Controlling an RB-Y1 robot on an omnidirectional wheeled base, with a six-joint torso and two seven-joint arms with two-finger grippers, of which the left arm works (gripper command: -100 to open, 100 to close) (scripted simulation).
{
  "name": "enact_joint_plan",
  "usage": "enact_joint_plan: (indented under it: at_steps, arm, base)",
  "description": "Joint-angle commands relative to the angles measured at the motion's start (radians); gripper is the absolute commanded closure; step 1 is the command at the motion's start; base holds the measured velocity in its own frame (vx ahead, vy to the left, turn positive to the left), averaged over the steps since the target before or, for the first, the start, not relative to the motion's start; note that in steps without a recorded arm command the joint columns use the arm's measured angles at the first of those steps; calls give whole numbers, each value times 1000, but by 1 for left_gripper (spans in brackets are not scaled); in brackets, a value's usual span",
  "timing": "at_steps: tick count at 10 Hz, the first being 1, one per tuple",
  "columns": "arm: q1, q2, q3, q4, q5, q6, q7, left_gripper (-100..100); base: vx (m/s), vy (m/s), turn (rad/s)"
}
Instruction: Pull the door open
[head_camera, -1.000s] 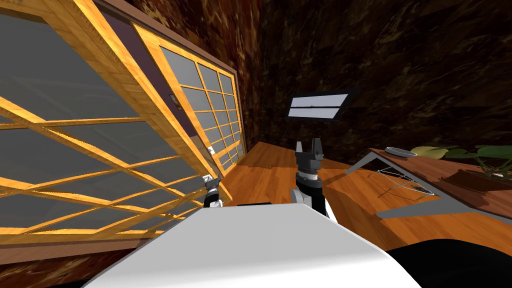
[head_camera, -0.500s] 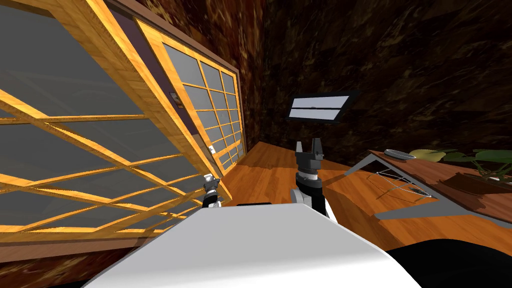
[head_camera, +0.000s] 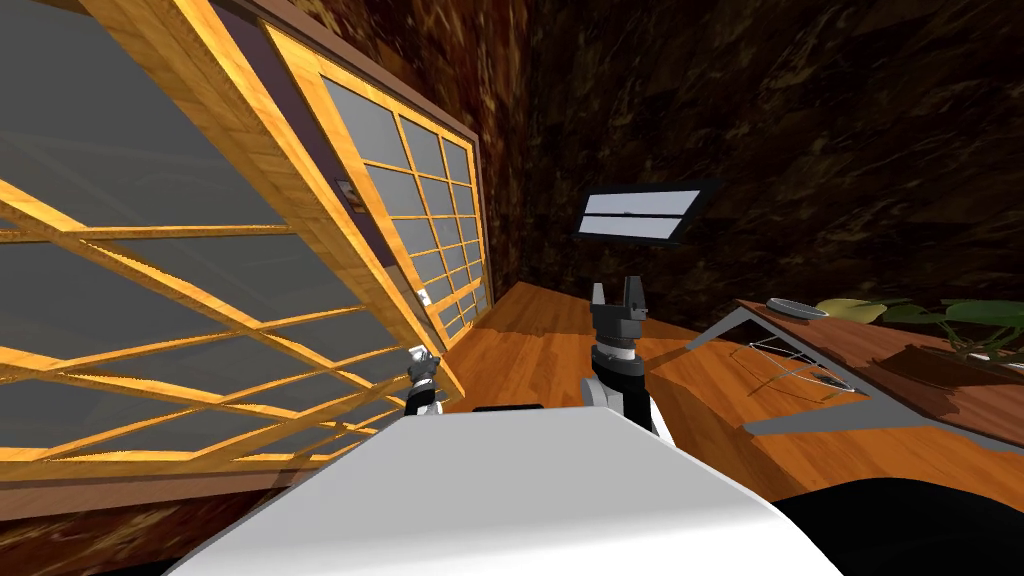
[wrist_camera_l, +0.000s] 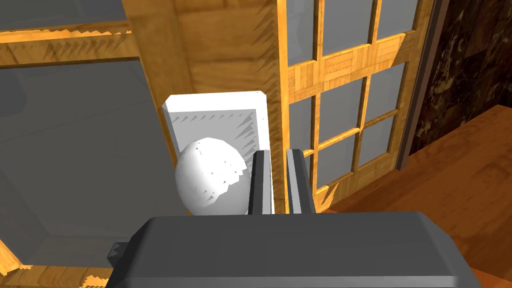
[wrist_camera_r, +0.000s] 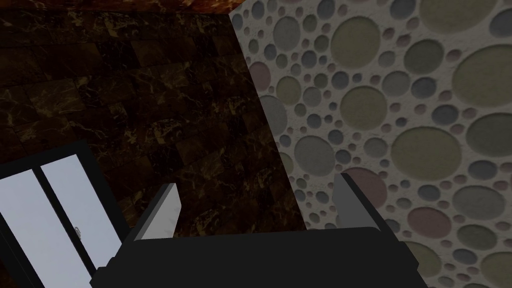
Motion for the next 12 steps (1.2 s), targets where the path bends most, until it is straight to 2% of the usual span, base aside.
enact_joint_plan:
  at_steps: [1, 8, 9, 10, 11, 12]
  arm:
    - [1, 0, -3, -8, -1, 17, 1, -100]
    - [-14, 9, -29, -30, -12, 90, 17, -100]
    - [-14, 9, -29, -30, -12, 90, 17, -100]
    - [-27, -5, -41, -17, -17, 84, 21, -100]
    - [-15, 17, -42, -19, -15, 86, 44, -100]
    - [-14, 22, -42, -19, -15, 86, 48, -100]
  base:
    - [-198, -11, -77]
    - [-197, -29, 5]
    - [-127, 5, -5]
    - [-46, -16, -40]
    - [-25, 41, -173]
    - [-21, 81, -109]
